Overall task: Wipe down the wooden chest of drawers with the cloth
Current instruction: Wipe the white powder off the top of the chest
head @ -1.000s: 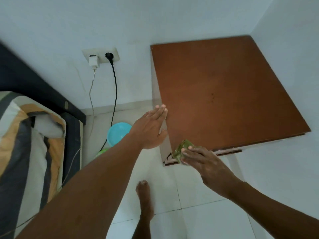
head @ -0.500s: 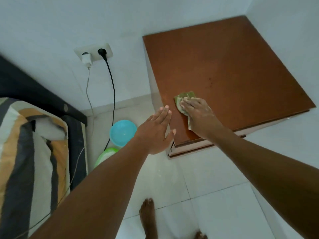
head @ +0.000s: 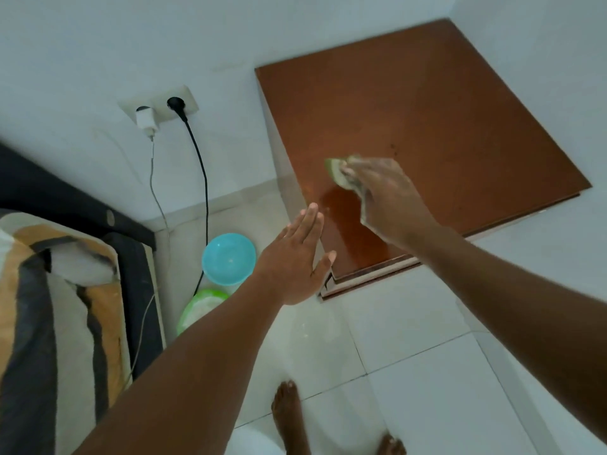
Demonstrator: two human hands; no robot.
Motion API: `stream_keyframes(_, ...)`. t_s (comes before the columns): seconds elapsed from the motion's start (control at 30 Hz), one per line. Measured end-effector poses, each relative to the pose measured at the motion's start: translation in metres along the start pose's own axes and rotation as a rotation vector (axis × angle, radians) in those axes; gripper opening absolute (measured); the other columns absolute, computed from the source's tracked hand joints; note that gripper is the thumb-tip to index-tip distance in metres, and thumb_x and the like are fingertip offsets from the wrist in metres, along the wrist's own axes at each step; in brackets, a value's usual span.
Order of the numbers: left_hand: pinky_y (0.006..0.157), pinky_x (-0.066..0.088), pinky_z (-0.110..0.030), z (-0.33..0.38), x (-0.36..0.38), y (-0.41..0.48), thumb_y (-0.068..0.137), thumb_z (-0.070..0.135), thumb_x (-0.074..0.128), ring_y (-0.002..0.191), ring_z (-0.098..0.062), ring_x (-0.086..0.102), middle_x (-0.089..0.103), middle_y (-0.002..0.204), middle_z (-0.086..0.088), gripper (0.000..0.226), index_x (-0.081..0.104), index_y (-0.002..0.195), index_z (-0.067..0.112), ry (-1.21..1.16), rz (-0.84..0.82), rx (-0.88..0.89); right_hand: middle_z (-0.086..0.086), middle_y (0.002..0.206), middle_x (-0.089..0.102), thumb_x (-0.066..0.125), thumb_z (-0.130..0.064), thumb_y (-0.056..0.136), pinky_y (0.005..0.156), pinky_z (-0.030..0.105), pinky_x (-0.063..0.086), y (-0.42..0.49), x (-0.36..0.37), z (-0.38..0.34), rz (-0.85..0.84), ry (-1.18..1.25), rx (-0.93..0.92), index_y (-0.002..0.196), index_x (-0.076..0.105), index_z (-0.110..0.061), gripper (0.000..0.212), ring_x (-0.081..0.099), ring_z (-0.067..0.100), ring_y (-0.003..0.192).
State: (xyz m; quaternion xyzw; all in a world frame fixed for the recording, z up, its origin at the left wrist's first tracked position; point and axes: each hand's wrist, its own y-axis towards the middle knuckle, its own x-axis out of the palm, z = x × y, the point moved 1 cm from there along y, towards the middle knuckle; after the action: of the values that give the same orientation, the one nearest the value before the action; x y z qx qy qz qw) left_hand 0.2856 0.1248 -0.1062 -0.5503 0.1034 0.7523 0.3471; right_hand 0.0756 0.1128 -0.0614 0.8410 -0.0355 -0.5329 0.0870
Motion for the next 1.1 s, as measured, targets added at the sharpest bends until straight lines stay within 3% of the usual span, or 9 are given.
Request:
stream_keyframes(0.1,0.127,0.004,-0.034,0.001,-0.001,0.001,0.104,0.056,0.02,0.156,-0.014,-0.01,-0.014,0.169,0.0,0.074,-0.004,0.161,0.016,0.008,-0.013,-0.003,-0.003,0.15,0.049,0.05,0.008,0.09,0.119,0.036,0.028,0.038,0.039,-0.007,-0.185,-0.031,0.014,0.145,0.05,-0.021,0.062,0.036,0.022,0.14)
stream_keyframes(0.23,0.127,0.012,-0.041,-0.003,-0.002,0.0,0.095,0.063,0.007,0.156,-0.016,-0.006,-0.008,0.17,-0.002,0.083,0.001,0.162,0.014,0.007,-0.036,0.016,0.003,0.138,0.062,0.051,-0.006,0.095,0.106,0.04,0.042,-0.021,0.05,-0.006,-0.169,-0.038,-0.132,0.134,0.063,-0.014,0.042,0.052,0.029,0.123)
stream_keyframes(0.37,0.127,0.009,-0.04,0.001,-0.007,-0.003,0.095,0.07,0.006,0.156,-0.015,-0.01,-0.013,0.17,-0.001,0.087,-0.001,0.162,0.015,-0.007,-0.068,-0.006,-0.002,0.13,0.066,0.064,0.015,0.08,0.099,0.038,0.052,-0.094,0.01,0.001,-0.235,-0.003,-0.161,0.13,0.065,-0.015,0.058,0.054,0.02,0.112)
stream_keyframes(0.5,0.128,0.004,-0.037,0.009,-0.012,-0.002,0.095,0.074,0.011,0.155,-0.013,-0.013,-0.017,0.169,0.0,0.09,-0.005,0.161,0.015,-0.025,-0.088,-0.041,-0.003,0.118,0.071,0.072,0.015,0.074,0.089,0.036,0.058,-0.124,-0.027,-0.003,-0.429,0.016,-0.284,0.121,0.071,-0.015,0.056,0.06,0.018,0.105)
stream_keyframes(0.63,0.127,0.001,-0.036,0.01,-0.011,-0.002,0.095,0.074,0.012,0.155,-0.013,-0.013,-0.019,0.168,0.0,0.091,-0.007,0.161,0.015,-0.002,-0.103,-0.041,0.002,0.127,0.067,0.056,0.011,0.089,0.1,0.043,0.053,-0.071,-0.036,0.009,-0.13,0.077,-0.011,0.128,0.066,-0.015,0.048,0.057,0.022,0.116)
stream_keyframes(0.7,0.126,-0.001,-0.036,0.013,-0.008,-0.002,0.095,0.075,0.01,0.155,-0.014,-0.015,-0.02,0.168,-0.001,0.091,-0.009,0.161,0.015,0.021,-0.105,-0.054,0.001,0.137,0.061,0.056,0.005,0.093,0.11,0.045,0.046,-0.05,-0.021,0.013,-0.095,0.006,0.107,0.134,0.061,-0.016,0.047,0.05,0.023,0.127)
stream_keyframes(0.83,0.127,-0.001,-0.039,0.021,0.007,-0.01,0.097,0.07,0.004,0.155,-0.019,-0.015,-0.014,0.169,-0.006,0.088,-0.003,0.161,0.011,0.096,-0.003,-0.034,0.005,0.13,0.065,0.062,0.007,0.088,0.102,0.04,0.05,-0.094,0.01,0.009,-0.132,-0.071,0.082,0.128,0.066,-0.011,0.044,0.05,0.025,0.116)
stream_keyframes(0.97,0.127,0.009,-0.044,0.039,0.035,-0.029,0.103,0.061,0.019,0.157,-0.022,-0.009,-0.002,0.171,-0.008,0.08,0.007,0.161,0.008,0.125,0.067,0.129,0.006,0.115,0.072,0.061,0.016,0.082,0.088,0.04,0.056,-0.149,-0.008,0.01,-0.104,0.044,0.043,0.114,0.073,-0.007,0.041,0.057,0.025,0.101)
stream_keyframes(1.1,0.127,0.004,-0.041,0.057,0.05,-0.028,0.104,0.06,0.021,0.156,-0.021,-0.012,-0.004,0.171,-0.008,0.079,0.005,0.161,0.008,0.121,0.114,0.098,0.009,0.123,0.068,0.047,0.004,0.095,0.101,0.044,0.05,-0.118,-0.032,0.038,0.097,0.022,0.206,0.122,0.069,-0.007,0.037,0.054,0.025,0.115)
